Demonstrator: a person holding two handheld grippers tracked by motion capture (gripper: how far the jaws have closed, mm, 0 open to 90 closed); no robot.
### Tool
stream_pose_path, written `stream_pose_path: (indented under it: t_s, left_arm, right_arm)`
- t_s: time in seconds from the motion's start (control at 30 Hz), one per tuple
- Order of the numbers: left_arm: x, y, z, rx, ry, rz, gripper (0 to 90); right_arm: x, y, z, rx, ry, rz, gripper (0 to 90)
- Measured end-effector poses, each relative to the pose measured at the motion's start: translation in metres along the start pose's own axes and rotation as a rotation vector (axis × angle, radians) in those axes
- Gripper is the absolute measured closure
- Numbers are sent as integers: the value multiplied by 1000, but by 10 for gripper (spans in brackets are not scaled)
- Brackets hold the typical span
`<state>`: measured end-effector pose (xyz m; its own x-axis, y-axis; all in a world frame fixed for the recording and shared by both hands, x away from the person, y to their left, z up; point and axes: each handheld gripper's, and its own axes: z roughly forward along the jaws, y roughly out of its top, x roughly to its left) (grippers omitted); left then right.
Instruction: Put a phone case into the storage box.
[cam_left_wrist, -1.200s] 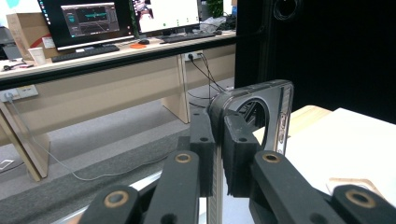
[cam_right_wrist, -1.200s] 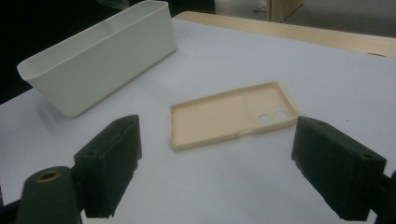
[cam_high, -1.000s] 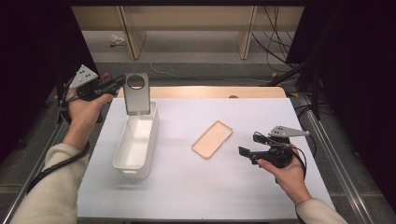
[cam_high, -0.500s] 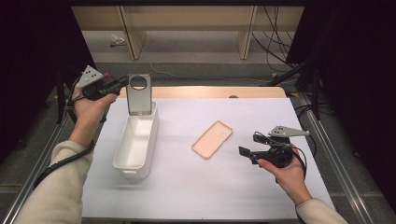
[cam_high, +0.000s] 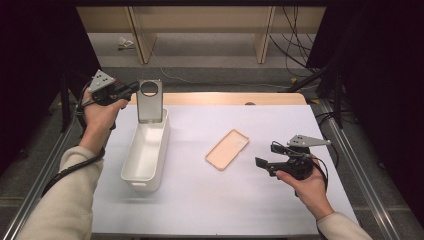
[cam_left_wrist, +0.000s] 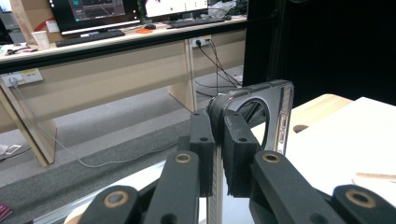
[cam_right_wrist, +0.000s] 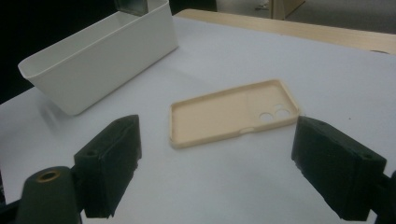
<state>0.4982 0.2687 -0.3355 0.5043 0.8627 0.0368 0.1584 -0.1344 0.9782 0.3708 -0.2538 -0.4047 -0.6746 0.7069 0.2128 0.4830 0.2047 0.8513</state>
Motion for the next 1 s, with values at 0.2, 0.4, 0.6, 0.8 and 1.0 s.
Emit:
stream_pose_path:
  t_s: [0.2, 0.4, 0.6, 0.8, 1.0]
  left_arm:
    - [3, -5, 7, 16, 8, -6, 833]
    - [6, -11, 13, 28, 8, -12, 832]
    - [6, -15, 18, 40, 8, -10, 832]
    - [6, -20, 24, 54, 2, -8, 831]
    - [7, -25, 28, 71, 4, -10, 830]
  right_arm:
    - [0, 0, 0, 2, 1, -1, 168]
    - [0, 0, 0, 3, 5, 0, 168]
    - [-1, 0, 1, 3, 5, -1, 168]
    - [-1, 0, 0, 4, 4, 3, 167]
    - [-2, 0, 0, 3, 4, 5, 167]
